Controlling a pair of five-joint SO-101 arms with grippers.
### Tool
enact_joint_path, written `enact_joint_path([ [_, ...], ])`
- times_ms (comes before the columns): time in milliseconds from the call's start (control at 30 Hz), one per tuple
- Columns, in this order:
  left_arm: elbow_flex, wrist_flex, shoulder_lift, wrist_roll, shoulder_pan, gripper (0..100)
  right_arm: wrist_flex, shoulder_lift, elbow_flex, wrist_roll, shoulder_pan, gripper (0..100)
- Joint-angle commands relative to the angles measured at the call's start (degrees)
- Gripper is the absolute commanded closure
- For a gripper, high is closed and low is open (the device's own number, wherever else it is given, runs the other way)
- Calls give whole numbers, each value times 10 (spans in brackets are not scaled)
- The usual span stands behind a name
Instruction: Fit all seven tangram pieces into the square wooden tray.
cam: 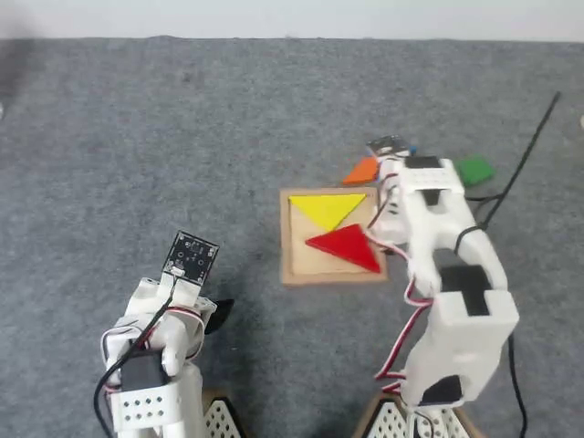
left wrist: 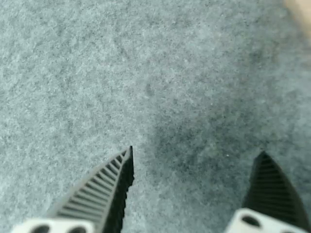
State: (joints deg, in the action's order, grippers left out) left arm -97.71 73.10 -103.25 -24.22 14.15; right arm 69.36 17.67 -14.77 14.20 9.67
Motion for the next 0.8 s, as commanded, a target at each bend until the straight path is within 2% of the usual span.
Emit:
enact_joint_path([
  [0, 13, 3, -9, -5, 0, 632, 8, -61, -21, 8, 61, 659],
  [133, 13, 3, -9, -5, 0, 632, 8, -73, -41, 8, 103, 659],
  [400, 13, 4, -9, -5, 0, 632, 25, -116, -38, -5, 67, 659],
  [567, 13, 4, -9, -5, 0, 632, 28, -150, -50, -28, 94, 659],
  [767, 13, 4, -9, -5, 0, 632, 3, -106, -63, -28, 116, 659],
])
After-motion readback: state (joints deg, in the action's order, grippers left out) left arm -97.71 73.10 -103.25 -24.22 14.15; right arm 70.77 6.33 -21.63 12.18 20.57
